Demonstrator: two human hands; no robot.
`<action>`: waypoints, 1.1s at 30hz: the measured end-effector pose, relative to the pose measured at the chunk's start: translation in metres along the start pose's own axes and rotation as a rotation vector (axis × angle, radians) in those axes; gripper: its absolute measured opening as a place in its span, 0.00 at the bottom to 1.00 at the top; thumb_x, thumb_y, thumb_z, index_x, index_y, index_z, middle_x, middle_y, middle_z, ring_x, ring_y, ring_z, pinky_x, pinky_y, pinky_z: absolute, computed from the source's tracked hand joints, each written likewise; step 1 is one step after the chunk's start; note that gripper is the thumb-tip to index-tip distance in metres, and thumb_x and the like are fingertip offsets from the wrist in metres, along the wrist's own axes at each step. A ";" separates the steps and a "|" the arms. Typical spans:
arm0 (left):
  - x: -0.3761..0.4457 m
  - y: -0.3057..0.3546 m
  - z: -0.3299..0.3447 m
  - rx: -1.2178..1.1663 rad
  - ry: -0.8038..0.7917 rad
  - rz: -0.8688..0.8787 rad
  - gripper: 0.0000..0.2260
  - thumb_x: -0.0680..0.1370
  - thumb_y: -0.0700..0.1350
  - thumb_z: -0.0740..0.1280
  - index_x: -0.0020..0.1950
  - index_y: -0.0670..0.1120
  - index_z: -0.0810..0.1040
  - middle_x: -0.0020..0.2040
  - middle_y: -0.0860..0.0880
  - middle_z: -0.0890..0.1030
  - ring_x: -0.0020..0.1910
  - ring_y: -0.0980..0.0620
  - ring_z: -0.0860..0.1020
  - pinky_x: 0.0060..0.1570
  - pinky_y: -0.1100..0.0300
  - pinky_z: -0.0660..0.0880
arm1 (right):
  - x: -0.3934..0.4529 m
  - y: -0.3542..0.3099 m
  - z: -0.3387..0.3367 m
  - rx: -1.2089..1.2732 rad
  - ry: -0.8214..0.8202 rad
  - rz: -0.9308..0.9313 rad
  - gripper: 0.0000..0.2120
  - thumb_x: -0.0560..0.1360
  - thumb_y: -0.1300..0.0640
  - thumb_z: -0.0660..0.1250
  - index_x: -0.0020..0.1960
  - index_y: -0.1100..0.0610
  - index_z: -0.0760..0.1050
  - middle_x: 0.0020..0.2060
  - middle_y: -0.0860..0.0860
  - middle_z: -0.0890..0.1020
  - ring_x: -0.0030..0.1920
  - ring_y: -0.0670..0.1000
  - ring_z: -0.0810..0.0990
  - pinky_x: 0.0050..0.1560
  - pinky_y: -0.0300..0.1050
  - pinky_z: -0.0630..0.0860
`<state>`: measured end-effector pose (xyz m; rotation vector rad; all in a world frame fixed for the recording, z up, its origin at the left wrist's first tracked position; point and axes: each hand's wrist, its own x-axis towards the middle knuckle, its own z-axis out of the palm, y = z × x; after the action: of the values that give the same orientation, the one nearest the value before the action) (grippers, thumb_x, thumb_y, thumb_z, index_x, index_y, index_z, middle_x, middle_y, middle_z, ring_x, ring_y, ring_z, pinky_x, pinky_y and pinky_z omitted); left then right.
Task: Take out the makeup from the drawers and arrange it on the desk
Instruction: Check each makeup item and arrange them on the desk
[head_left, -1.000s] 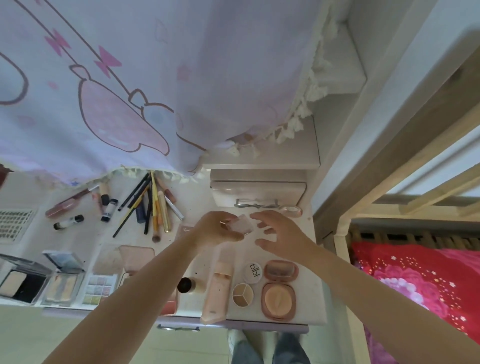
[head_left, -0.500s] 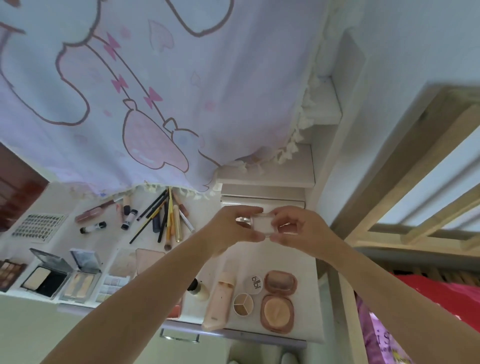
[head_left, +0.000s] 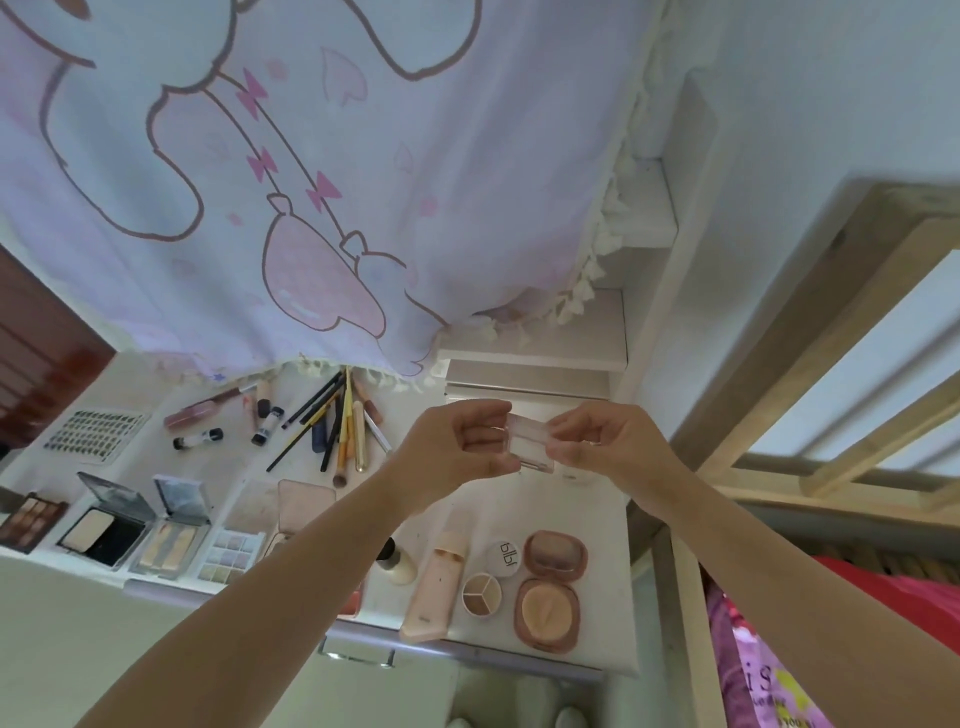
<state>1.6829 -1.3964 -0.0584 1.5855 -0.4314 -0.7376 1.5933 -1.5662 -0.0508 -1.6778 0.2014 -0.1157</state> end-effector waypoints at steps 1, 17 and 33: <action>0.000 -0.003 -0.001 -0.015 -0.003 -0.021 0.22 0.66 0.24 0.68 0.50 0.47 0.76 0.45 0.51 0.80 0.38 0.61 0.81 0.38 0.68 0.78 | 0.002 0.001 0.001 0.024 -0.021 0.032 0.10 0.68 0.66 0.70 0.33 0.53 0.79 0.32 0.46 0.82 0.34 0.43 0.80 0.39 0.34 0.78; 0.061 -0.109 -0.003 0.035 0.249 -0.669 0.19 0.69 0.24 0.64 0.57 0.38 0.75 0.41 0.44 0.76 0.31 0.52 0.76 0.29 0.67 0.75 | 0.076 0.113 0.037 -0.044 0.035 0.825 0.08 0.76 0.64 0.57 0.38 0.59 0.69 0.33 0.54 0.74 0.30 0.49 0.74 0.27 0.35 0.74; 0.097 -0.151 0.018 0.646 0.121 -0.591 0.14 0.70 0.41 0.69 0.54 0.39 0.77 0.56 0.44 0.79 0.57 0.48 0.76 0.50 0.63 0.70 | 0.065 0.157 0.022 -0.773 -0.285 0.587 0.12 0.76 0.65 0.52 0.37 0.58 0.70 0.38 0.52 0.74 0.45 0.51 0.72 0.32 0.37 0.63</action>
<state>1.7204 -1.4496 -0.2267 2.4055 -0.0983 -0.9952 1.6510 -1.5745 -0.2117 -2.2911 0.5623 0.7204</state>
